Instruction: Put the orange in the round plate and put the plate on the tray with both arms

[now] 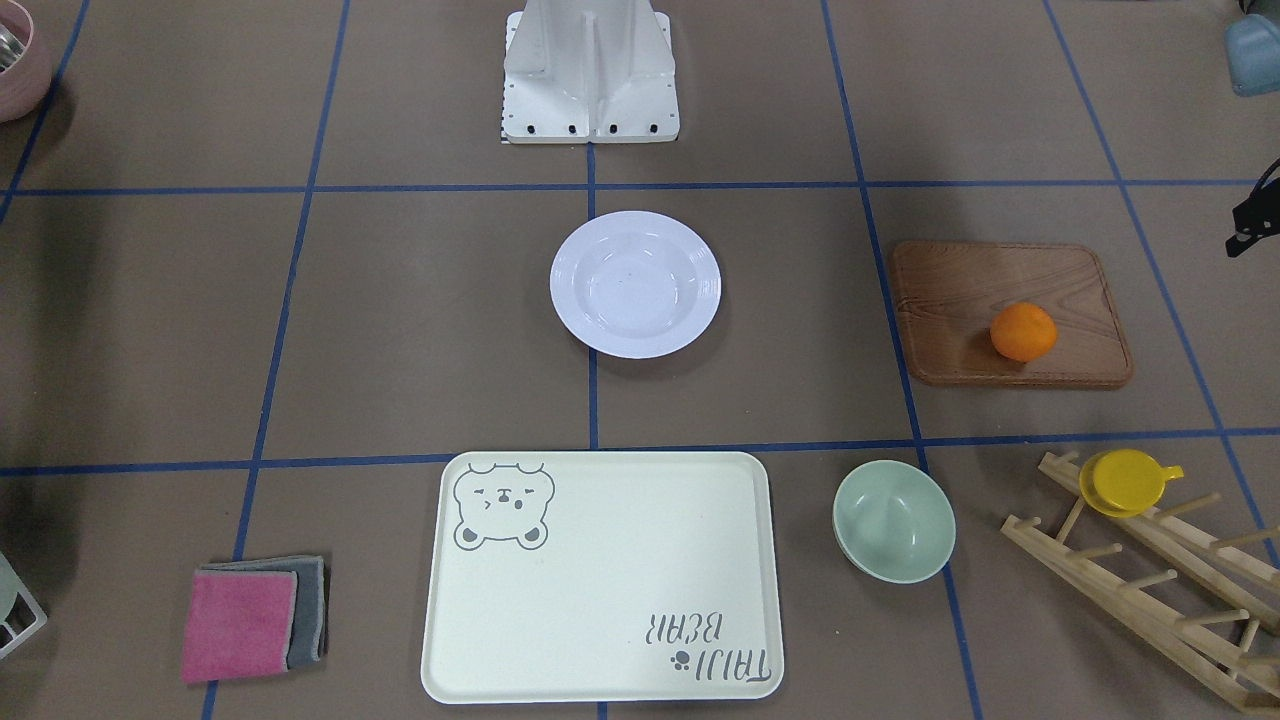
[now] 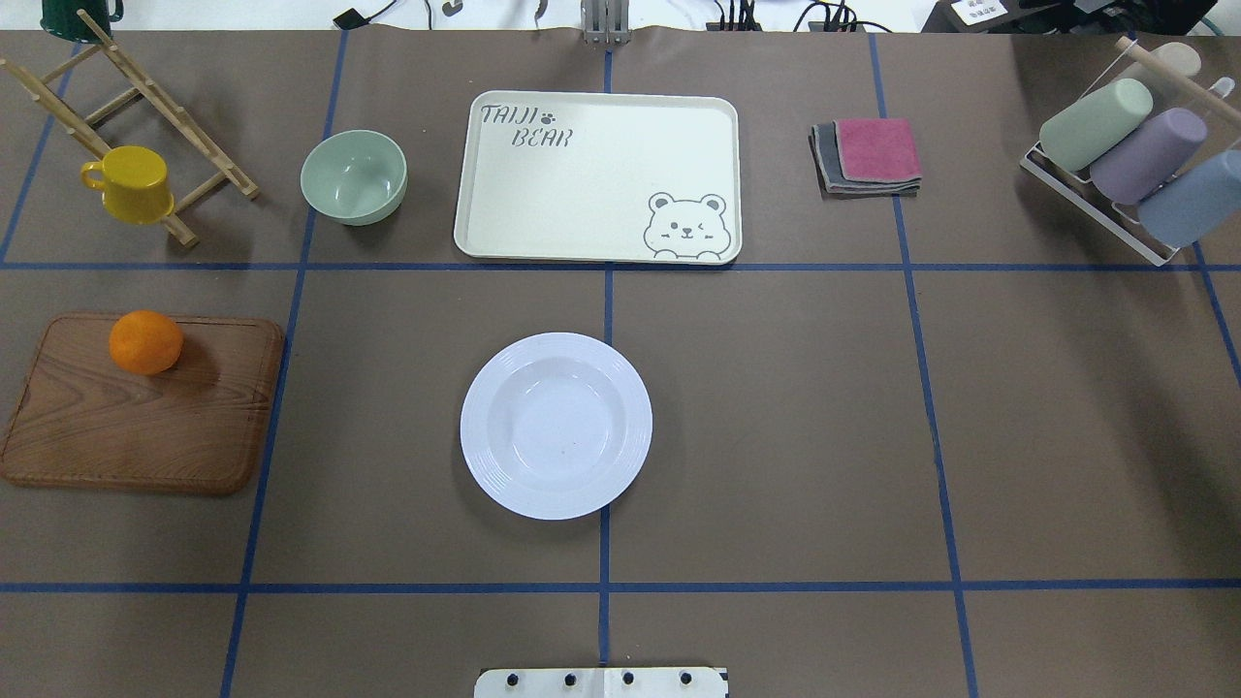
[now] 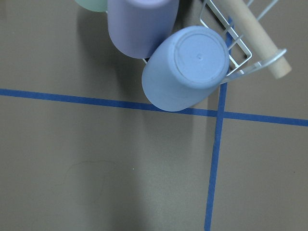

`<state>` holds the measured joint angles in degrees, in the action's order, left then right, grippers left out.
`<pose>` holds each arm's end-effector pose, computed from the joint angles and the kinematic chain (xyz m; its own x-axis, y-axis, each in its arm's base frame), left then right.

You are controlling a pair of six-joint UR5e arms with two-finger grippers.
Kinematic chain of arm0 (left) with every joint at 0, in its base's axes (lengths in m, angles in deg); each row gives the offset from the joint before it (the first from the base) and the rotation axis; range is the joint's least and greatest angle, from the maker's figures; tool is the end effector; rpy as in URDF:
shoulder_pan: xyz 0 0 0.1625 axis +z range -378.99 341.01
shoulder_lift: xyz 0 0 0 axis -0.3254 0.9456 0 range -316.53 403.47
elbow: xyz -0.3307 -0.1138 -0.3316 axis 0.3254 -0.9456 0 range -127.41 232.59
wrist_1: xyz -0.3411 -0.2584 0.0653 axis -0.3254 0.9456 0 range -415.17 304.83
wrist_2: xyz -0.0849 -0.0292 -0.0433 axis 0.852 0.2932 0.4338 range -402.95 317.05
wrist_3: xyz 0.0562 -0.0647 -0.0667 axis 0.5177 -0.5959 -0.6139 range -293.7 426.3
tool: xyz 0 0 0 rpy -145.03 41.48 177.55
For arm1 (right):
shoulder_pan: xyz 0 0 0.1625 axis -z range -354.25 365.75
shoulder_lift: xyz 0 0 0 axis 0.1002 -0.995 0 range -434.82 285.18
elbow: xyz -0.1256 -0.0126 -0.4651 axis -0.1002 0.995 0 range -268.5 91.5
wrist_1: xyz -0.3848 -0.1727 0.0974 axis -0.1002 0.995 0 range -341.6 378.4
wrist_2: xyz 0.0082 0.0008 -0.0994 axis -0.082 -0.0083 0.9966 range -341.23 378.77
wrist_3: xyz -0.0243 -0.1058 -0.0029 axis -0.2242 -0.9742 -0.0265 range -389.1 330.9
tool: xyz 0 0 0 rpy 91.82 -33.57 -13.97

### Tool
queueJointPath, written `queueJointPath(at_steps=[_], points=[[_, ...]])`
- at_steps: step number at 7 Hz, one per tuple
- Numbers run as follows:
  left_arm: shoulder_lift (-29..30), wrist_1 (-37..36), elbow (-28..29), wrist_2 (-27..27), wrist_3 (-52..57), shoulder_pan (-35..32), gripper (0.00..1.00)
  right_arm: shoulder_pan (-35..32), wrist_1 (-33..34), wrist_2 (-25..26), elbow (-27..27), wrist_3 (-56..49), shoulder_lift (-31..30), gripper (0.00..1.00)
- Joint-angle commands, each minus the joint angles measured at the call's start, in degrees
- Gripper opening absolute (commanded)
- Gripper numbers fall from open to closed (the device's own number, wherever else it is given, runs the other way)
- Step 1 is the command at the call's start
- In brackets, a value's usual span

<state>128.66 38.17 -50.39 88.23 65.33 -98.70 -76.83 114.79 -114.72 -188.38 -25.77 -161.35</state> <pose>0.0251 -0.4845 0.6444 0.7199 0.2474 -0.6484 -0.1630 0.9684 0.1885 -0.0115 -0.5415 0.6146 0.7149 -0.1189 0.6891 0.0868 0.9929 0.0813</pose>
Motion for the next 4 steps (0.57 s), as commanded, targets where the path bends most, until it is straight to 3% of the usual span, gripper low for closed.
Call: queueJointPath(at_steps=[1,3,4], points=[[0.06,0.0,-0.11,0.04,-0.18,0.08,0.99,1.26,-3.89,-1.15,-1.01,0.27,0.22,1.0],[0.42,0.26,-2.72,0.04,-9.07,0.52,0.99,5.21,-11.7,-8.33,-4.51,7.77,0.83,1.0],[0.59,0.26,-4.4,0.04,-12.27,1.13,0.99,9.67,-21.5,-11.93,-4.79,16.96,1.01,1.0]])
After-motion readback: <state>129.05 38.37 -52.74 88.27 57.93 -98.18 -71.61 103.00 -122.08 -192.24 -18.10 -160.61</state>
